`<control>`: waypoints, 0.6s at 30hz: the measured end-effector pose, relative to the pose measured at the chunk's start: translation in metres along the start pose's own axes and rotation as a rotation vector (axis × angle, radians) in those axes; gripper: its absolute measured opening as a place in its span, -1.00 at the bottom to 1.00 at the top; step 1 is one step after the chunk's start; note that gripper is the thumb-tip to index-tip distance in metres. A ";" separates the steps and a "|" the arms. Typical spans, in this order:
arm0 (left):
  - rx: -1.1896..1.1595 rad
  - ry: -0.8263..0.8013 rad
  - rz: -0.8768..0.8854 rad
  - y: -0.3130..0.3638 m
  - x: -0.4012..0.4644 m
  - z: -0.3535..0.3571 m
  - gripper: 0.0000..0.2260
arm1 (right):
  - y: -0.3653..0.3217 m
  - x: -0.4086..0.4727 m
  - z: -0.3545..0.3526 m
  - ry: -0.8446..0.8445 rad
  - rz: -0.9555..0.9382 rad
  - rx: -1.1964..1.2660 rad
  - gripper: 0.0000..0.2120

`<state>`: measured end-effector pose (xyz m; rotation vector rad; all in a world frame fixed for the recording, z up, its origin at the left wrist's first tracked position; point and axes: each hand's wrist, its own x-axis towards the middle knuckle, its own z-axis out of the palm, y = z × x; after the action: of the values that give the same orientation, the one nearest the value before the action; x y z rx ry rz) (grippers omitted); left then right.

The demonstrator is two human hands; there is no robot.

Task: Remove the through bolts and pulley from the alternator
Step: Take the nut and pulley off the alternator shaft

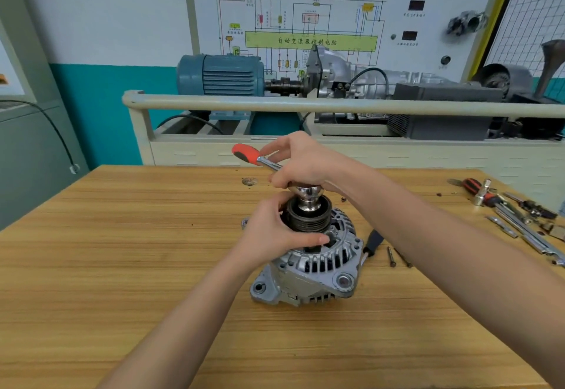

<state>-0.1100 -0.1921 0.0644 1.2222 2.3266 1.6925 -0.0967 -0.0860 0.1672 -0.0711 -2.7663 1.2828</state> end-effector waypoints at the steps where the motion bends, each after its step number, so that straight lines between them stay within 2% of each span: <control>1: -0.019 0.006 0.001 -0.002 0.000 -0.001 -0.52 | -0.002 0.000 -0.002 0.003 -0.013 0.022 -0.44; 8: -0.127 -0.059 -0.053 0.001 0.001 -0.005 -0.44 | -0.009 -0.007 -0.029 0.158 -0.080 0.260 -0.52; 12: -0.166 -0.099 -0.101 0.002 0.002 -0.007 -0.44 | -0.005 -0.009 -0.036 0.237 -0.091 0.294 -0.52; 15: -0.076 0.006 -0.128 0.006 0.002 0.000 -0.47 | -0.003 -0.010 -0.036 0.242 -0.079 0.285 -0.52; 18: 0.002 0.127 -0.147 0.010 0.000 0.009 -0.40 | -0.001 -0.009 -0.029 0.224 -0.062 0.268 -0.52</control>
<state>-0.1000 -0.1838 0.0689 0.9429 2.4206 1.7674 -0.0845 -0.0655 0.1858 -0.1010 -2.3727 1.5140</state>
